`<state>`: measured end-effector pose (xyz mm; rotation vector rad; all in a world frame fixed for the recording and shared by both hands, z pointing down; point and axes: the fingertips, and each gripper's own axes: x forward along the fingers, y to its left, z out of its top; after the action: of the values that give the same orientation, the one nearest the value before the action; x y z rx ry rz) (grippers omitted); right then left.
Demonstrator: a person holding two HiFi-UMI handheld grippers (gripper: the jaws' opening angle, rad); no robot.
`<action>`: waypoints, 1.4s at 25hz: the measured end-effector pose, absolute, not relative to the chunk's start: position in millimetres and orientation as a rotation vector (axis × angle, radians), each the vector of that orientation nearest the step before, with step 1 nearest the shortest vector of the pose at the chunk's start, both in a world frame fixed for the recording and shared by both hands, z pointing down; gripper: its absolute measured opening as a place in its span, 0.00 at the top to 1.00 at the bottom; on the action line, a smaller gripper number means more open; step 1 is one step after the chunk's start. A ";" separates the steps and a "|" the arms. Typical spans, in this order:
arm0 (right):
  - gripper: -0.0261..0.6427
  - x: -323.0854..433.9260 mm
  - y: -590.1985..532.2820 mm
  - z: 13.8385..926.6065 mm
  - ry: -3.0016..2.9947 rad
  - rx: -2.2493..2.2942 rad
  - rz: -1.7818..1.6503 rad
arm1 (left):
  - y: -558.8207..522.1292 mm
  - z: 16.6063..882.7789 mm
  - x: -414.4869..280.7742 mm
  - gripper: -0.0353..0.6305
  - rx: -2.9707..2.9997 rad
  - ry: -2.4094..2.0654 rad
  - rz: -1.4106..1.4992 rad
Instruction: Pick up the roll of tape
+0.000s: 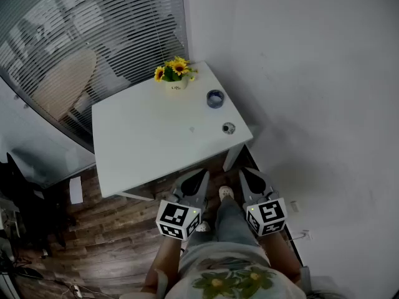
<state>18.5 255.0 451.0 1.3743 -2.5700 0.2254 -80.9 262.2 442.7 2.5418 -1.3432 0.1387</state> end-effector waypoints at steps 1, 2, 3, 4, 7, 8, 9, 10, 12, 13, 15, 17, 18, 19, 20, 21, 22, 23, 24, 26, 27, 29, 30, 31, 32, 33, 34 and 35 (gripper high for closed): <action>0.96 20.3 252.2 451.1 -2.571 1.373 0.225 | 259.7 442.4 -78.1 0.94 2.545 -1.344 0.142; 0.96 22.2 249.4 451.1 -2.571 1.372 0.225 | 257.2 442.3 -75.3 0.94 2.547 -1.343 0.146; 0.96 24.0 246.3 451.1 -2.572 1.371 0.226 | 254.5 442.2 -72.6 0.94 2.549 -1.342 0.149; 0.96 25.7 242.8 451.0 -2.573 1.370 0.226 | 251.5 442.2 -69.8 0.94 2.551 -1.338 0.151; 0.96 27.6 229.4 450.3 -2.578 1.357 0.233 | 238.6 442.1 -65.2 0.94 2.554 -1.329 0.167; 0.96 26.8 223.7 450.2 -2.581 1.347 0.235 | 232.5 441.8 -65.0 0.94 2.552 -1.329 0.173; 0.96 25.8 217.6 450.2 -2.586 1.333 0.238 | 225.6 441.7 -64.8 0.94 2.548 -1.330 0.177; 0.96 25.1 211.1 450.8 -2.593 1.319 0.241 | 218.2 442.0 -64.1 0.94 2.544 -1.330 0.180; 0.96 25.0 197.6 453.0 -2.607 1.294 0.243 | 202.6 443.8 -62.1 0.94 2.539 -1.335 0.185; 0.96 25.6 190.8 453.9 -2.611 1.286 0.240 | 195.0 444.5 -60.9 0.94 2.537 -1.340 0.185; 0.96 26.8 178.5 454.4 -2.613 1.271 0.230 | 182.1 444.2 -58.7 0.94 2.535 -1.345 0.179; 0.96 27.6 166.0 455.3 -2.613 1.258 0.227 | 170.4 444.3 -56.4 0.94 2.531 -1.346 0.174; 0.96 28.2 159.2 456.7 -2.612 1.251 0.229 | 164.2 445.5 -55.2 0.94 2.528 -1.347 0.175; 0.96 28.7 152.1 458.5 -2.611 1.244 0.233 | 157.6 447.1 -54.0 0.94 2.525 -1.348 0.180; 0.96 29.2 144.9 460.1 -2.610 1.237 0.238 | 150.9 448.6 -53.3 0.94 2.522 -1.352 0.184; 0.96 29.5 138.1 461.0 -2.610 1.230 0.242 | 144.4 449.5 -52.9 0.94 2.519 -1.355 0.188; 0.96 29.8 131.9 461.0 -2.610 1.226 0.244 | 138.4 449.4 -52.8 0.94 2.516 -1.360 0.192; 0.96 30.2 126.5 460.3 -2.611 1.222 0.246 | 132.8 448.5 -52.9 0.94 2.513 -1.365 0.194; 0.96 30.7 121.6 459.1 -2.612 1.219 0.247 | 127.6 447.1 -52.9 0.94 2.511 -1.370 0.195; 0.96 32.6 112.7 456.9 -2.613 1.212 0.247 | 117.2 443.7 -52.2 0.94 2.509 -1.380 0.195; 0.96 33.7 108.0 456.8 -2.615 1.207 0.247 | 111.6 442.5 -51.5 0.94 2.510 -1.383 0.197; 0.96 35.0 97.6 459.2 -2.621 1.188 0.249 | 99.0 442.0 -49.5 0.94 2.512 -1.390 0.203; 0.96 35.2 92.5 460.9 -2.625 1.174 0.251 | 92.3 441.9 -48.5 0.94 2.515 -1.395 0.207; 0.96 35.0 87.7 462.0 -2.629 1.160 0.253 | 85.7 441.2 -47.8 0.94 2.517 -1.400 0.210; 0.96 34.7 83.2 462.5 -2.631 1.148 0.254 | 79.4 439.7 -47.5 0.94 2.519 -1.405 0.212; 0.96 34.3 78.8 462.5 -2.632 1.138 0.255 | 73.2 437.8 -47.5 0.94 2.520 -1.411 0.212; 0.96 34.2 74.2 462.5 -2.632 1.131 0.257 | 67.2 436.0 -47.8 0.94 2.520 -1.419 0.213; 0.96 34.3 69.5 462.8 -2.632 1.125 0.259 | 61.1 434.7 -47.9 0.94 2.520 -1.427 0.215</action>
<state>34.3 69.5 462.8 1.1251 -2.6317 0.2591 -47.9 61.1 434.7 2.5202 -1.4274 0.2155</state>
